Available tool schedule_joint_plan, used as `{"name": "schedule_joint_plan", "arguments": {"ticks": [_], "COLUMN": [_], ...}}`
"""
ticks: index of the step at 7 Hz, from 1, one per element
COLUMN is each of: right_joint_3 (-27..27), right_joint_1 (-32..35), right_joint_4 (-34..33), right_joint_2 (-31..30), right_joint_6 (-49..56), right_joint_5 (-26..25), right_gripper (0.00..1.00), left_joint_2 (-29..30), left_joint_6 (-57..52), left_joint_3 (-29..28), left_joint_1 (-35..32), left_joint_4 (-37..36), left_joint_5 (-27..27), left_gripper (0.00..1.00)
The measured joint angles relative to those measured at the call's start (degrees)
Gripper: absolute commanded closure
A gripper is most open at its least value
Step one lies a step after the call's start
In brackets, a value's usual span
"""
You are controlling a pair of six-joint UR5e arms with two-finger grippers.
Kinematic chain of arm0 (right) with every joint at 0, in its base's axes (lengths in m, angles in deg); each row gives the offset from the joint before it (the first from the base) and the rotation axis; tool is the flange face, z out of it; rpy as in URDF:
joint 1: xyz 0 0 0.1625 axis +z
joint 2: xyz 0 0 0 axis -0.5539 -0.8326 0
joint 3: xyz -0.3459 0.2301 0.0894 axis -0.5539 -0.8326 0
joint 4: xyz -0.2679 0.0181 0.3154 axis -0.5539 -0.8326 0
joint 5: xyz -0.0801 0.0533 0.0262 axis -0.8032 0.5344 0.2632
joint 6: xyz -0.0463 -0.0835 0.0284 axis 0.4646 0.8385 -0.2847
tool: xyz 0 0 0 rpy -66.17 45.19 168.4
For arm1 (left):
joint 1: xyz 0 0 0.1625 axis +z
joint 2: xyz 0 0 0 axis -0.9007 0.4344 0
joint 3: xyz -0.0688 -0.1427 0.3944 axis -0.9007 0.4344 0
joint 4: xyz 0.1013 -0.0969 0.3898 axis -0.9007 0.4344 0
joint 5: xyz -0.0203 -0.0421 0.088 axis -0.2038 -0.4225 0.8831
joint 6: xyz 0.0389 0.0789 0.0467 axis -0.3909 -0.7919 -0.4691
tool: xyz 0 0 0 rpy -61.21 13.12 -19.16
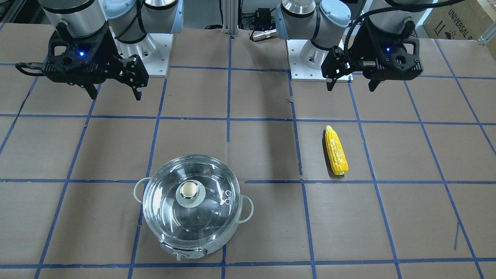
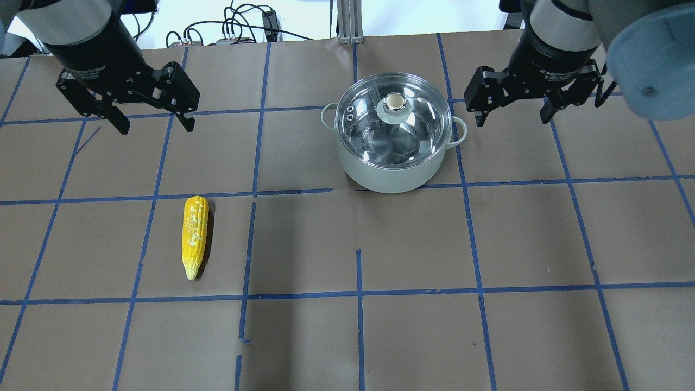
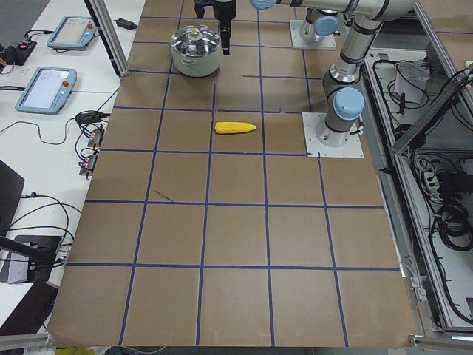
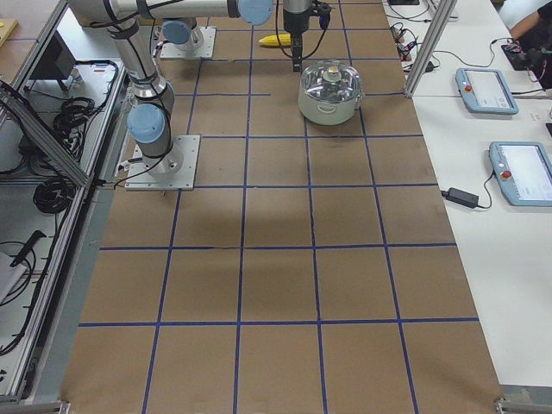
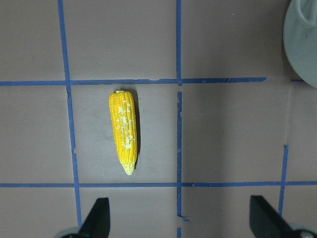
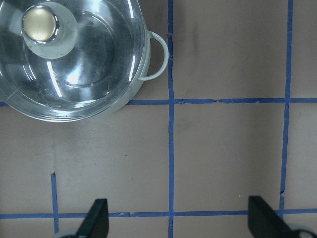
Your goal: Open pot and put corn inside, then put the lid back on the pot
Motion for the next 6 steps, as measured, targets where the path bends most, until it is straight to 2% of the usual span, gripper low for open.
{"name": "schedule_joint_plan", "arguments": {"ticks": [3, 5, 6], "right_joint_3": [-0.04, -0.39, -0.69], "right_joint_1": [0.83, 4.46, 6.60], "right_joint_4": [-2.58, -8.92, -11.76], "right_joint_2": [1.86, 5.95, 8.10], "right_joint_6": [-2.92, -3.61, -3.74], "right_joint_5": [0.21, 0.28, 0.41], "right_gripper": [0.08, 0.01, 0.01], "left_joint_2": [-0.13, -0.28, -0.32], "left_joint_6": [0.00, 0.00, 0.00], "left_joint_3": [0.21, 0.40, 0.44], "left_joint_1": [0.00, 0.00, 0.00], "left_joint_4": [-0.02, -0.01, -0.03], "left_joint_5": [-0.08, -0.09, -0.09], "left_gripper": [0.00, 0.00, 0.00]}}
